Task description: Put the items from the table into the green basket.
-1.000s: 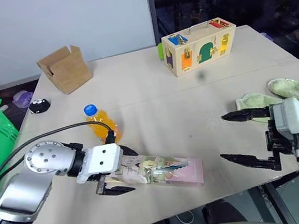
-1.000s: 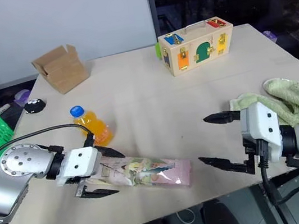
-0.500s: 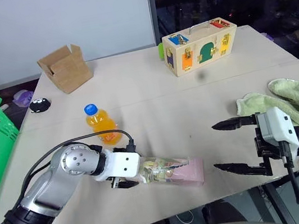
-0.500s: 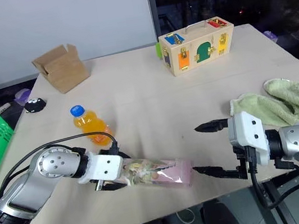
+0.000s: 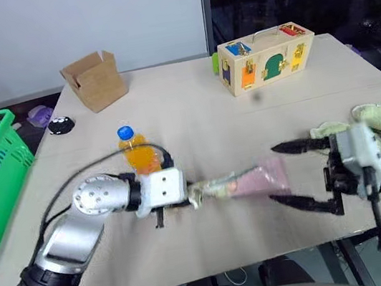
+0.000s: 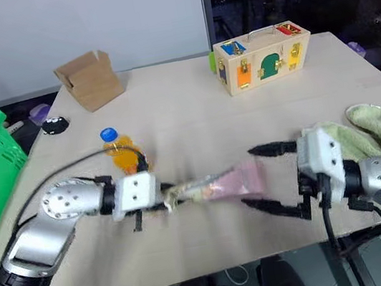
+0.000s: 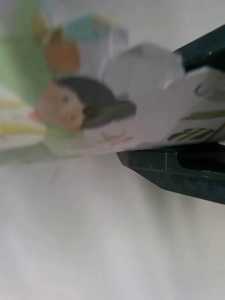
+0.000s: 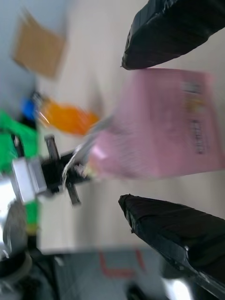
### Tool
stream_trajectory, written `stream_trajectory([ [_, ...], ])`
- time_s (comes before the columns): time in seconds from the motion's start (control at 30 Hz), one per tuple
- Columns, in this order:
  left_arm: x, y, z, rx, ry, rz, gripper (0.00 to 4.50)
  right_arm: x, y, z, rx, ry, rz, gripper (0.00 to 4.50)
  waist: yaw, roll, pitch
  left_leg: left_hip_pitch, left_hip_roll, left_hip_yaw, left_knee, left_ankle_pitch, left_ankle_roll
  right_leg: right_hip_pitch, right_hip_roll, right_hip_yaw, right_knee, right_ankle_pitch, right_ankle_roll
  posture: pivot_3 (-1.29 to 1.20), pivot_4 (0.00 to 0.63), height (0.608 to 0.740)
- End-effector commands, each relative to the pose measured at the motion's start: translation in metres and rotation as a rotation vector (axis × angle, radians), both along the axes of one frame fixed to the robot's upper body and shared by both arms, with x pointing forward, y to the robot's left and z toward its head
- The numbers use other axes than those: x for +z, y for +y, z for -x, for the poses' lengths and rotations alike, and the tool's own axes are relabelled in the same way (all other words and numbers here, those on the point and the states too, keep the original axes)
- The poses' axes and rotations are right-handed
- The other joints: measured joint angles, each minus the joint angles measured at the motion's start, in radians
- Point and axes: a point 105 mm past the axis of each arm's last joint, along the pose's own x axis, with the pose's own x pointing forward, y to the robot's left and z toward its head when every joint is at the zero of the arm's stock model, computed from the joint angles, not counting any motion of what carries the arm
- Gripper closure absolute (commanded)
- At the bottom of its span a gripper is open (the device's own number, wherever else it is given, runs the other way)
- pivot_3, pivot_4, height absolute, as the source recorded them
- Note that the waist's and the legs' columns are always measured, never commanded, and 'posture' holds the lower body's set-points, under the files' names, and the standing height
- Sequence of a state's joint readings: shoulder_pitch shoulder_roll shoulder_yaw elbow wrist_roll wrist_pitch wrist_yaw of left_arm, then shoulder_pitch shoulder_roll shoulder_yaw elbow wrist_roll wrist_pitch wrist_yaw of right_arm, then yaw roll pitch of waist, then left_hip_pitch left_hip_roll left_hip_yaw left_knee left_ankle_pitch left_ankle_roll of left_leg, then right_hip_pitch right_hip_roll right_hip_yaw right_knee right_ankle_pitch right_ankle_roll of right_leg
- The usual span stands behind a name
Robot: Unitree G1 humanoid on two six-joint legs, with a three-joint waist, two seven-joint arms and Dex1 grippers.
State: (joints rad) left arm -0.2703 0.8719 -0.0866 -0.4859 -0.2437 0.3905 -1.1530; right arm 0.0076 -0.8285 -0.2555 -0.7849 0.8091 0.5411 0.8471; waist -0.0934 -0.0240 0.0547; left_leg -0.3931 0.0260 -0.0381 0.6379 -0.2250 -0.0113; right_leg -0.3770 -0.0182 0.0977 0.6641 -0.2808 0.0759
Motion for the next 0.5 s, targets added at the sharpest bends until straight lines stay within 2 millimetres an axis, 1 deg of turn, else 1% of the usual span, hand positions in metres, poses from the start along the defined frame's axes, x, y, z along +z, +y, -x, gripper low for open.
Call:
stream_trajectory([
  [0.03, 0.051, -0.003, -0.005, 0.097, -0.060, 0.174, 3.65, 0.019, -0.006, -0.003, -0.023, -0.054, -0.043, 0.00, 0.001, 0.000, 0.000, 0.000, 0.000, 0.000, 0.000, 0.000, 0.000, 0.000, 0.000, 0.000, 0.000, 0.000, 0.000, -0.05, 0.000, 0.740],
  [0.13, 0.071, 0.007, -0.009, 0.199, -0.075, 0.238, 3.65, 0.034, -0.010, -0.010, -0.036, -0.084, -0.101, 0.00, -0.001, 0.000, 0.000, -0.001, 0.000, -0.001, 0.000, 0.000, 0.000, 0.000, 0.000, 0.000, 0.000, 0.000, 0.000, -0.01, 0.000, 0.740],
  [0.23, 0.093, 0.014, -0.019, 0.312, -0.075, 0.380, 3.65, 0.043, -0.003, -0.019, -0.020, -0.102, -0.138, 0.00, 0.005, 0.000, 0.000, 0.000, 0.000, -0.001, 0.000, 0.000, 0.000, 0.000, 0.001, 0.000, 0.001, 0.000, 0.000, 0.02, 0.000, 0.740],
  [0.27, 0.099, 0.017, -0.021, 0.335, -0.085, 0.403, 3.65, 0.049, 0.000, -0.023, -0.020, -0.110, -0.166, 0.00, 0.008, 0.000, 0.000, 0.000, 0.000, -0.002, 0.000, 0.000, 0.000, 0.000, 0.001, -0.001, 0.001, 0.000, 0.000, 0.03, 0.000, 0.740],
  [0.33, 0.118, 0.026, -0.031, 0.422, -0.116, 0.498, 3.65, 0.058, 0.006, -0.031, -0.009, -0.121, -0.201, 0.00, 0.017, -0.001, 0.001, -0.001, 0.000, -0.003, 0.001, 0.000, 0.000, 0.000, 0.001, -0.002, 0.001, 0.001, -0.001, 0.05, 0.000, 0.740],
  [0.4, 0.139, 0.041, -0.045, 0.533, -0.158, 0.608, 3.65, 0.060, 0.017, -0.036, 0.032, -0.109, -0.207, 0.00, 0.034, -0.001, 0.001, -0.001, 0.000, -0.003, 0.002, 0.000, 0.000, 0.000, 0.001, -0.002, 0.001, 0.002, -0.002, 0.07, 0.000, 0.740],
  [0.43, 0.150, 0.052, -0.053, 0.600, -0.188, 0.662, 3.65, 0.059, 0.025, -0.039, 0.051, -0.107, -0.203, 0.00, 0.042, -0.001, 0.001, -0.001, 0.000, -0.003, 0.003, 0.000, 0.000, 0.000, 0.001, -0.002, 0.001, 0.003, -0.003, 0.08, 0.000, 0.740],
  [0.47, 0.159, 0.064, -0.059, 0.665, -0.212, 0.706, 3.65, 0.058, 0.033, -0.040, 0.079, -0.107, -0.200, 0.00, 0.048, -0.001, 0.001, -0.001, 0.000, -0.004, 0.003, 0.000, 0.000, 0.000, 0.002, -0.002, 0.001, 0.004, -0.004, 0.08, 0.000, 0.740],
  [0.5, 0.166, 0.084, -0.066, 0.753, -0.258, 0.740, 3.65, 0.055, 0.045, -0.043, 0.109, -0.109, -0.196, 0.00, 0.051, 0.000, 0.001, -0.001, 0.000, -0.004, 0.003, 0.000, 0.000, 0.000, 0.002, -0.002, 0.001, 0.004, -0.004, 0.10, 0.000, 0.740],
])
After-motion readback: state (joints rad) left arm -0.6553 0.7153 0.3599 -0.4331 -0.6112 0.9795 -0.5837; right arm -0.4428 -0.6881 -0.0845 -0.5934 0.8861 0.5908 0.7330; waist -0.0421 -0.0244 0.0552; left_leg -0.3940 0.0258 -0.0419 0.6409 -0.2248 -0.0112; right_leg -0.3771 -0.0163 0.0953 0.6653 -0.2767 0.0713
